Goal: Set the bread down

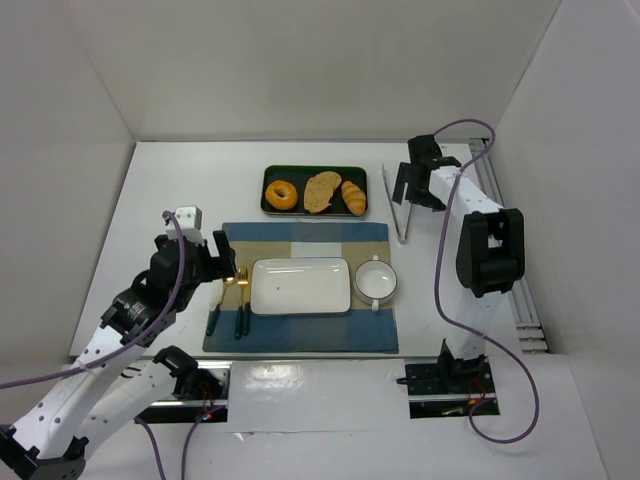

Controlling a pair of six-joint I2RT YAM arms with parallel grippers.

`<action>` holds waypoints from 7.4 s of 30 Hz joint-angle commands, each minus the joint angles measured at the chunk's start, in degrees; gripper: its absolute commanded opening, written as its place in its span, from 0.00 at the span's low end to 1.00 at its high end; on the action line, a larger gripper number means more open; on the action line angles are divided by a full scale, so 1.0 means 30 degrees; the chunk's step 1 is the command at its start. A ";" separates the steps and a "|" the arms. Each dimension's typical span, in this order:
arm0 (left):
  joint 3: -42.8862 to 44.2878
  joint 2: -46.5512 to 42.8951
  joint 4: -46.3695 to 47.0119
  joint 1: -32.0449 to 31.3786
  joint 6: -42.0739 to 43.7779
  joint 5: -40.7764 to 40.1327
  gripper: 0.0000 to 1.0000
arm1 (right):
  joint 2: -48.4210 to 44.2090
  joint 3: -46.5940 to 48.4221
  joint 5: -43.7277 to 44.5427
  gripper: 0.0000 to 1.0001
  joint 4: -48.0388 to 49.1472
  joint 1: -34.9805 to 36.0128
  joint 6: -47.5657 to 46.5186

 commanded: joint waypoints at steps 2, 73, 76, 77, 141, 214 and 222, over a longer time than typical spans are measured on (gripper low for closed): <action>-0.0285 -0.0297 0.0425 0.0104 -0.0492 -0.0452 1.00 | 0.1051 0.1336 -0.1592 0.98 0.1080 -0.0618 -0.0337; -0.0460 -0.0854 -0.0102 0.0104 -0.1048 -0.0804 1.00 | 0.3196 0.5610 -0.2474 0.53 0.0613 0.0463 -0.0337; -0.0460 -0.0854 0.0072 0.0104 -0.1048 -0.0628 1.00 | 0.2608 0.6549 -0.2472 0.53 0.0086 0.0463 -0.0337; -0.0460 -0.0854 0.0073 0.0104 -0.1048 -0.0628 1.00 | 0.2171 0.6957 -0.2298 0.53 0.0084 0.0463 -0.0337; -0.2482 -0.1996 0.2124 0.0104 -0.0871 -0.0452 1.00 | 0.3836 0.6314 -1.2905 0.55 0.5067 0.5385 -0.4789; -0.3009 -0.1118 0.2710 0.0104 -0.0726 -0.0804 1.00 | 0.8114 1.5809 -0.6607 0.11 -0.5163 0.8520 -0.5964; -0.3009 -0.1118 0.2886 0.0104 -0.0550 -0.0804 1.00 | 0.5773 1.4054 -0.4728 0.00 -0.3435 0.8696 -0.5173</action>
